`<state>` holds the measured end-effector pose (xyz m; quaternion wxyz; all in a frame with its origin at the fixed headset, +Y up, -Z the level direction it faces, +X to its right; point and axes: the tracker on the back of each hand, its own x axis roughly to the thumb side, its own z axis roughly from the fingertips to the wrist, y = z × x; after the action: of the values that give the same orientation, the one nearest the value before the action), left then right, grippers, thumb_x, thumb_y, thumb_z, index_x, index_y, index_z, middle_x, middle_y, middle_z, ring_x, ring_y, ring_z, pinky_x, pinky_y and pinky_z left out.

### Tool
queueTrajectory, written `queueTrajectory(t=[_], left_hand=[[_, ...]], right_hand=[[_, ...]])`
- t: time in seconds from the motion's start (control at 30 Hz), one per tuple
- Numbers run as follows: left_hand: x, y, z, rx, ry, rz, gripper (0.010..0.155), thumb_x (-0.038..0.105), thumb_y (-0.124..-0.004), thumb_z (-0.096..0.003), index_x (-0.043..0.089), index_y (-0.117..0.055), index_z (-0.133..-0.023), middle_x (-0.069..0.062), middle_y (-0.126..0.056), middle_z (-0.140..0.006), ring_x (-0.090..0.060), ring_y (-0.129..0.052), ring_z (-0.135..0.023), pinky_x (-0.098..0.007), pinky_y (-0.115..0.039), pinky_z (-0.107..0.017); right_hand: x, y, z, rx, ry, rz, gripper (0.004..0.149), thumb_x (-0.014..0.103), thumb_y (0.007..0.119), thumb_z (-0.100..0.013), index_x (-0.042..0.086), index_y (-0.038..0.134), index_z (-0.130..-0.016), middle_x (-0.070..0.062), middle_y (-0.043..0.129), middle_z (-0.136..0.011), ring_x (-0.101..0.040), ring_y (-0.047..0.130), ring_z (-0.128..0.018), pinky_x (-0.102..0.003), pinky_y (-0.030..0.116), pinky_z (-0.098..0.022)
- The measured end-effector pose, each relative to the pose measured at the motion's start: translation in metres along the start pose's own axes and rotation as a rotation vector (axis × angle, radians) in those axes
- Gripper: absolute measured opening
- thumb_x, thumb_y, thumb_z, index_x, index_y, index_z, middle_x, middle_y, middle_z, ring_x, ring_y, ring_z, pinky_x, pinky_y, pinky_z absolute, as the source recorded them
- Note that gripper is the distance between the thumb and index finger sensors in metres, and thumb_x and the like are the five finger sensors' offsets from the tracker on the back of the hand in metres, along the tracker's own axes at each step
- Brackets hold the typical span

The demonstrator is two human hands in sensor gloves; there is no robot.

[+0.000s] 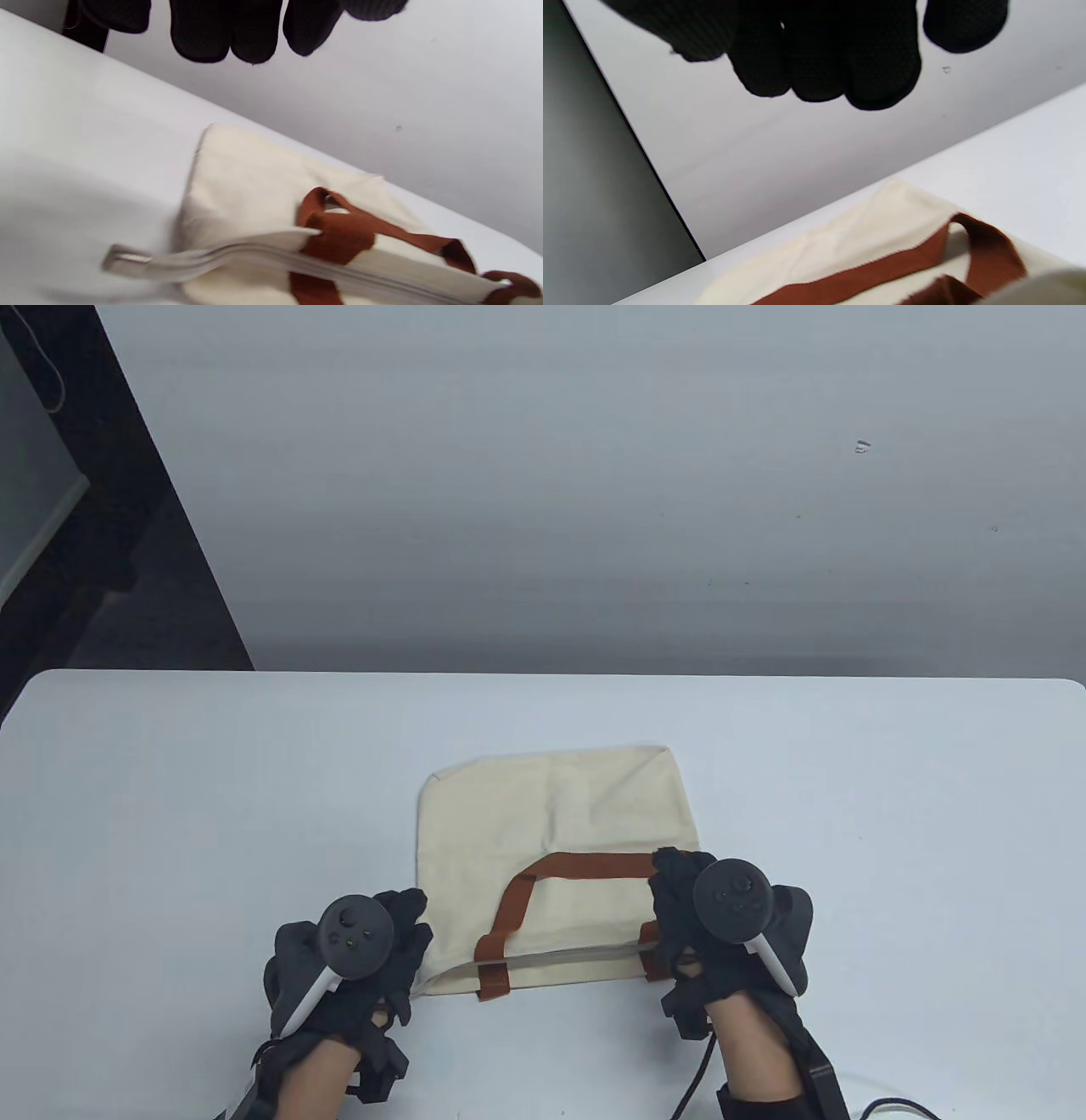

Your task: Zip the canvas bag

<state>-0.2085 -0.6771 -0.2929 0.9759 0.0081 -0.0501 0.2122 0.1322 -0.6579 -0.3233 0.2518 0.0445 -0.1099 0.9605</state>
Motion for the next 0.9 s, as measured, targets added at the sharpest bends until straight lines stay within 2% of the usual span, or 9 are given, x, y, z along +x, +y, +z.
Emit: queueTrajectory(t=[0.13, 0.27, 0.37, 0.5, 0.6, 0.9], left_hand=[[0.020, 0.006, 0.009, 0.080, -0.067, -0.015, 0.059, 0.054, -0.062, -0.0409, 0.044, -0.057, -0.099, 0.004, -0.055, -0.116, -0.028, -0.061, -0.109, -0.062, -0.055, -0.074], [0.033, 0.003, 0.014, 0.088, -0.088, -0.078, 0.072, 0.066, -0.063, -0.0362, 0.050, -0.041, -0.103, 0.006, -0.035, -0.121, -0.028, -0.038, -0.117, -0.065, -0.041, -0.079], [0.037, -0.003, 0.014, 0.072, -0.100, -0.129, 0.081, 0.074, -0.060, -0.0326, 0.052, -0.028, -0.104, 0.006, -0.020, -0.122, -0.027, -0.020, -0.119, -0.066, -0.031, -0.080], [0.038, -0.017, 0.011, -0.006, -0.096, -0.210, 0.087, 0.082, -0.054, -0.0303, 0.054, -0.013, -0.102, 0.006, -0.004, -0.120, -0.025, 0.000, -0.115, -0.067, -0.019, -0.078], [0.038, -0.028, 0.008, -0.057, -0.092, -0.263, 0.089, 0.083, -0.052, -0.0298, 0.054, -0.006, -0.100, 0.006, 0.005, -0.117, -0.024, 0.009, -0.112, -0.067, -0.015, -0.076], [0.033, -0.038, 0.005, -0.082, -0.088, -0.316, 0.089, 0.083, -0.053, -0.0295, 0.054, -0.006, -0.100, 0.006, 0.004, -0.117, -0.023, 0.006, -0.113, -0.067, -0.015, -0.077]], right_hand=[[0.029, 0.001, 0.006, -0.005, -0.103, 0.086, 0.054, 0.047, 0.067, -0.042, 0.022, 0.066, -0.090, -0.009, 0.066, -0.094, -0.036, 0.074, -0.081, -0.063, 0.051, -0.062], [0.041, 0.012, 0.011, 0.034, -0.146, 0.168, 0.063, 0.055, 0.068, -0.041, 0.026, 0.058, -0.095, -0.006, 0.055, -0.103, -0.036, 0.059, -0.097, -0.066, 0.041, -0.067], [0.039, 0.028, 0.015, 0.105, -0.134, 0.276, 0.075, 0.065, 0.067, -0.038, 0.035, 0.040, -0.101, -0.001, 0.033, -0.112, -0.031, 0.032, -0.109, -0.068, 0.022, -0.070], [0.032, 0.050, 0.016, 0.212, -0.124, 0.329, 0.081, 0.069, 0.065, -0.038, 0.039, 0.025, -0.102, 0.002, 0.011, -0.111, -0.027, 0.007, -0.108, -0.067, 0.006, -0.066], [0.027, 0.062, 0.017, 0.270, -0.117, 0.351, 0.083, 0.069, 0.065, -0.038, 0.041, 0.021, -0.101, 0.003, 0.006, -0.110, -0.026, 0.001, -0.107, -0.067, 0.003, -0.065], [0.017, 0.068, 0.015, 0.326, -0.084, 0.307, 0.082, 0.066, 0.067, -0.038, 0.040, 0.021, -0.101, 0.002, 0.004, -0.109, -0.027, 0.000, -0.106, -0.067, 0.002, -0.065]])
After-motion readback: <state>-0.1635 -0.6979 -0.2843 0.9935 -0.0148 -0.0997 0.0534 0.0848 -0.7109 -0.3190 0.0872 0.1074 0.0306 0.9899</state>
